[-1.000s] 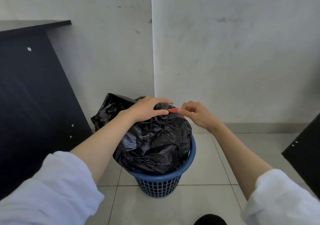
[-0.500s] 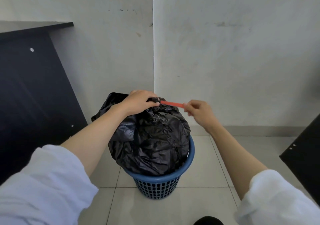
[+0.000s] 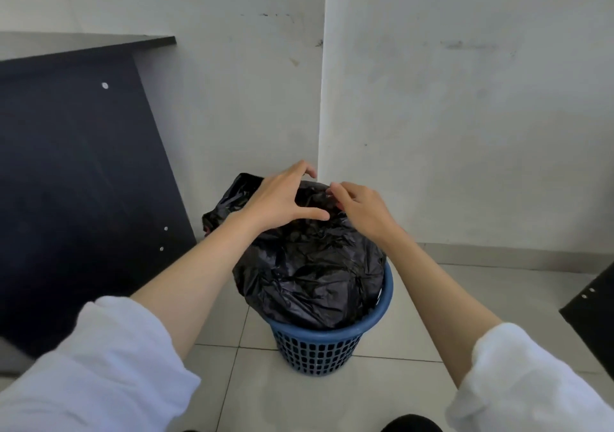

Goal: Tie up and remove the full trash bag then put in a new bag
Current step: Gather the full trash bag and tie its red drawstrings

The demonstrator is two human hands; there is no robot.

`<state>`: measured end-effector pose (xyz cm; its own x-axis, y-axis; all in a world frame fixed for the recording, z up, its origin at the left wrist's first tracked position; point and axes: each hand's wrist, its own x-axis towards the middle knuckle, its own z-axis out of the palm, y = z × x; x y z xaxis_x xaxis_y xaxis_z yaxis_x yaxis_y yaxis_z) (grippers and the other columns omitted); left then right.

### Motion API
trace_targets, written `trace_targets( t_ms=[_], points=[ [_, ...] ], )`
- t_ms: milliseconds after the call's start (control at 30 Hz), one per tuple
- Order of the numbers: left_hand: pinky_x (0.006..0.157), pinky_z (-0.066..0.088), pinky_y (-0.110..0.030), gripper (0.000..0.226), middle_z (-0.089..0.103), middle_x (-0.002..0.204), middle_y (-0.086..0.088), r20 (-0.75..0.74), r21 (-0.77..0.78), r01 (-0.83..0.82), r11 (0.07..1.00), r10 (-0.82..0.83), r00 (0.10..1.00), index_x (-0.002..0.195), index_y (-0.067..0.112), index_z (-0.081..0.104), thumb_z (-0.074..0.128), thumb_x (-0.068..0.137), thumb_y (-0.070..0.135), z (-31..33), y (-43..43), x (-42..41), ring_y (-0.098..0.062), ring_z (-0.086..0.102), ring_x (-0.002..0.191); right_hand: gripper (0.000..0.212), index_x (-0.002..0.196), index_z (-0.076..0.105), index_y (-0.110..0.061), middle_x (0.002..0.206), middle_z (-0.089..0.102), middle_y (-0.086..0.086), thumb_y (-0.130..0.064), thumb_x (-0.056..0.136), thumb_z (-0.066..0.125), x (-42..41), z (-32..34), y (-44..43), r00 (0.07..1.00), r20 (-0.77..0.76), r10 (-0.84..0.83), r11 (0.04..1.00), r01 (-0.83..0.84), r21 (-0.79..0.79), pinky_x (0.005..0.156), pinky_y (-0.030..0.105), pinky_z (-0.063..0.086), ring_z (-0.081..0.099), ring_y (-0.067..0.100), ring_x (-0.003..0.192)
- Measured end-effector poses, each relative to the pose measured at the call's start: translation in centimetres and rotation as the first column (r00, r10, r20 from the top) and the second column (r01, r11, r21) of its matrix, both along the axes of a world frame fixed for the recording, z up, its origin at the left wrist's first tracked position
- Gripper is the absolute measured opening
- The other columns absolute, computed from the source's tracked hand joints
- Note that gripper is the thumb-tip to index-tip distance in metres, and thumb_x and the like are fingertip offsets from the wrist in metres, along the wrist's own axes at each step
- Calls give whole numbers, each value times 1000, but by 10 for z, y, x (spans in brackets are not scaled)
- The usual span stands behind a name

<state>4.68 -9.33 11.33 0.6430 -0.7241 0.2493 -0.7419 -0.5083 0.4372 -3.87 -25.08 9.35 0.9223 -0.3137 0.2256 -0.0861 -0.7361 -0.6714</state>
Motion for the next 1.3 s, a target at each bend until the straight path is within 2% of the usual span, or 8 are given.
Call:
trace_targets(
  t_ms=[100, 200, 300, 433, 567, 667, 867, 1300],
  points=[
    [106, 34, -40, 66, 53, 131, 11, 32, -23, -73, 997, 74, 997, 120, 32, 51, 52, 70, 76, 4, 38, 12, -14, 47, 123, 52, 78, 57, -3, 71, 59, 8, -44, 100, 35, 6, -10, 7, 998, 64, -25, 998, 21, 61, 67, 37, 37, 53, 28, 74],
    [105, 26, -40, 43, 50, 136, 6, -3, -153, -402, 903, 406, 914, 124, 27, 54, 39, 94, 55, -8, 75, 27, -18, 43, 128, 39, 89, 64, -15, 86, 63, 2, -47, 97, 43, 15, -21, 21, 991, 130, -34, 999, 36, -8, 77, 38, 44, 57, 24, 87],
    [109, 26, -43, 41, 33, 150, -7, -454, 15, -634, 773, 570, 685, 136, 15, 44, 31, 102, 34, -24, 96, 30, -28, 31, 137, 36, 126, 56, -21, 122, 61, 4, -38, 95, 52, 21, -27, 40, 980, 193, 43, 975, 1, -223, 102, 44, 38, 51, 26, 116],
    [92, 47, -41, 19, 57, 125, -15, -883, 12, -659, 752, 317, 346, 99, 9, 55, 39, 97, 18, -36, 110, 19, -30, 61, 103, 37, 121, 63, -25, 134, 55, 0, -5, 91, 52, 25, -23, 65, 967, 107, 231, 930, -188, -315, 118, 48, 13, 41, 19, 133],
    [70, 59, -24, 24, 65, 108, -16, -871, -315, -567, 761, 6, 492, 117, 6, 60, 52, 95, 5, -30, 90, 13, -23, 67, 83, 23, 115, 62, -26, 115, 64, -7, -30, 97, 49, 24, -16, 78, 959, 127, 252, 964, -261, 53, 103, 36, 38, 55, 12, 113],
    [60, 58, -22, 19, 69, 93, -13, -754, -398, -525, 752, 58, 654, 105, 9, 62, 67, 87, 13, -26, 62, 6, -19, 66, 69, 29, 98, 66, -23, 94, 67, -10, -50, 86, 61, 21, -10, 74, 970, 115, 215, 948, -235, 215, 79, 21, 44, 61, 7, 91],
    [69, 51, -30, 18, 65, 72, 3, -518, -504, -484, 715, 199, 832, 73, 18, 62, 70, 83, 29, -45, 33, 3, -13, 61, 70, 5, 87, 70, -19, 87, 63, -3, -18, 83, 72, 20, -22, 42, 983, 157, 92, 962, -129, 242, 79, 24, 44, 59, 11, 82],
    [81, 57, -28, 8, 67, 87, -4, -572, -597, -356, 719, -71, 817, 89, 12, 66, 59, 92, 15, -42, 17, -4, -16, 67, 87, 20, 90, 69, -17, 76, 67, -5, 1, 80, 71, 12, -16, 34, 985, 172, 19, 782, -122, 612, 57, 10, 45, 61, -4, 62]
  ],
)
